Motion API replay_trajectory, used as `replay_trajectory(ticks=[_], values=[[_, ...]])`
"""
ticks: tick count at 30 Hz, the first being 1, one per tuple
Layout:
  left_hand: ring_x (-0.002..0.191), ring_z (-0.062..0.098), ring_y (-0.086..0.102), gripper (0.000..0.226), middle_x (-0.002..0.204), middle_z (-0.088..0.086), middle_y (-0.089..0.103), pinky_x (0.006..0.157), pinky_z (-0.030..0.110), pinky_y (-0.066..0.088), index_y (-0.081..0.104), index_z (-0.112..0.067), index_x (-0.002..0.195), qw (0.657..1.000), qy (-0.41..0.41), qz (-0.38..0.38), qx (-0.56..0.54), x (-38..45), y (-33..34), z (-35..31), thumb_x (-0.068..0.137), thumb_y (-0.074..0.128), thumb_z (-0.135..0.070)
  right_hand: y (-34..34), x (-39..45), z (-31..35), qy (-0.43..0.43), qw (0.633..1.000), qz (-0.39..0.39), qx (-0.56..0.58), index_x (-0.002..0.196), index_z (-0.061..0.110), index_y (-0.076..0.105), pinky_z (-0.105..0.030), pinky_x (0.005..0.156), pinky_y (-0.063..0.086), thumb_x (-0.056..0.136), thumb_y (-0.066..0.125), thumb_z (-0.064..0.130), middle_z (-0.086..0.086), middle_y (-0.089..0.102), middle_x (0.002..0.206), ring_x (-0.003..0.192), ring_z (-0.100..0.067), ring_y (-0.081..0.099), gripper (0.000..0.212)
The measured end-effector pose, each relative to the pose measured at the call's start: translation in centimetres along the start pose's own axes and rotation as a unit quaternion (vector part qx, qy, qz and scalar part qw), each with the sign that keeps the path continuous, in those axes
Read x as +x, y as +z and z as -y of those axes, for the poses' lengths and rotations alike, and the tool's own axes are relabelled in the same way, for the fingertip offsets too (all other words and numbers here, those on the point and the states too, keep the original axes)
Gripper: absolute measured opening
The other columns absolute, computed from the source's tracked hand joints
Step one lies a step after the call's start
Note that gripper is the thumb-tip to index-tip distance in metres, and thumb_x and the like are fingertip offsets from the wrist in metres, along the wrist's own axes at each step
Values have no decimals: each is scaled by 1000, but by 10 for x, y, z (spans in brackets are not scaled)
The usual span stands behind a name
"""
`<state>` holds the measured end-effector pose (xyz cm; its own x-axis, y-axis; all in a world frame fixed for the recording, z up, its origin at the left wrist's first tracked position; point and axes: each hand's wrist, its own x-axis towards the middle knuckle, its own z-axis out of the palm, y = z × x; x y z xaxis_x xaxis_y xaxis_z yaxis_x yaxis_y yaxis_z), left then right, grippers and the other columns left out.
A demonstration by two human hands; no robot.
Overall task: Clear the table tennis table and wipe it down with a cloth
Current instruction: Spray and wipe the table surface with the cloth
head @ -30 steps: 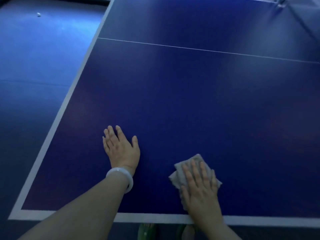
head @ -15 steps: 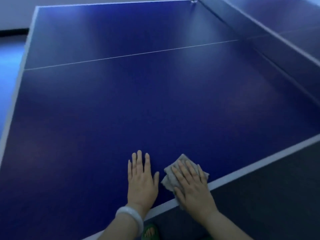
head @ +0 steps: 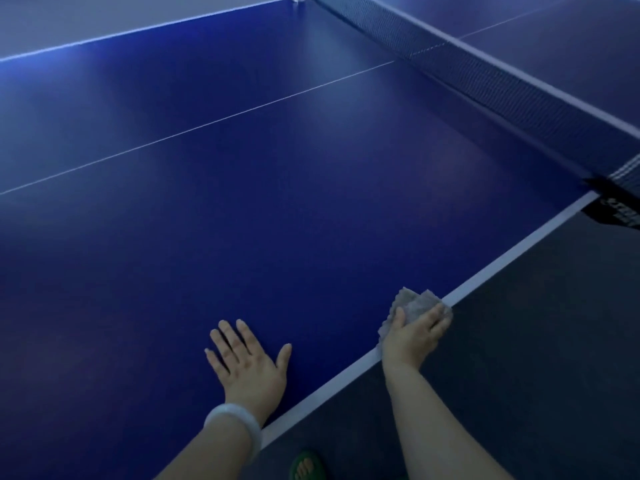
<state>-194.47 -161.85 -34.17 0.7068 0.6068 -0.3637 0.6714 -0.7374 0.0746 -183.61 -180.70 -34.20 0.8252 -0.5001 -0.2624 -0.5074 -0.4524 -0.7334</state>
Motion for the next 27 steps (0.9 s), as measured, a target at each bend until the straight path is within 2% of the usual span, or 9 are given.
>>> replay_trajectory(ticks=[2,4,6,8,12,16,19,21,27], values=[[144,40,-21,97,155,25,-23,118,56,-8,-21,0,148,1000,-4,17,19,1,-4,-1,91,15,-70,-7,10,1,51,995,-22,80,149,22,23,-45,95,49,94,61,24,-18,29,147,123,-35,47,67],[145,41,-17,97,156,26,-21,118,56,-5,-18,1,148,999,-5,30,29,-1,-10,-4,92,16,-69,-20,21,-4,82,988,-22,128,134,18,37,-37,80,51,94,61,21,-16,45,131,106,-29,57,47],[146,43,-11,96,157,27,-14,119,56,1,-11,2,150,999,-15,32,29,-3,-18,-12,93,20,-69,-35,32,-12,101,985,12,137,114,18,40,-35,69,48,98,55,25,-12,55,115,90,-23,59,23],[146,45,-4,93,157,28,-7,119,55,7,-4,1,151,999,-21,34,27,-7,-25,-25,94,22,-67,-50,41,-21,85,991,61,82,104,19,38,-34,64,47,100,49,30,-11,58,103,81,-24,60,17],[147,41,2,79,160,21,0,119,51,12,5,-7,153,996,65,59,35,-23,-29,-76,98,27,-59,-89,60,-39,68,990,122,10,104,17,39,-39,70,51,101,46,31,-9,57,97,83,-27,60,16],[147,30,12,63,159,11,16,120,45,14,20,-15,151,977,191,81,46,-52,-30,-155,101,30,-51,-144,83,-56,36,988,150,27,101,19,44,-29,60,45,101,48,29,-6,61,95,79,-19,60,11],[137,23,32,54,148,6,34,115,40,26,32,-16,145,958,268,86,50,-79,-32,-222,102,32,-49,-196,108,-64,10,985,167,29,102,25,46,-27,58,45,99,51,31,-1,63,96,80,-14,62,9],[126,20,43,49,139,4,42,107,36,34,38,-16,139,947,307,85,43,-99,-34,-269,102,33,-48,-235,129,-68,-1,983,179,25,106,26,47,-28,60,48,98,53,32,2,64,97,82,-14,64,11],[121,22,47,48,134,4,45,100,37,39,38,-16,137,916,390,91,25,-157,-25,-404,101,34,-48,-353,197,-91,-48,984,172,-8,102,29,47,-33,73,54,97,54,32,6,62,103,91,-12,63,9]])
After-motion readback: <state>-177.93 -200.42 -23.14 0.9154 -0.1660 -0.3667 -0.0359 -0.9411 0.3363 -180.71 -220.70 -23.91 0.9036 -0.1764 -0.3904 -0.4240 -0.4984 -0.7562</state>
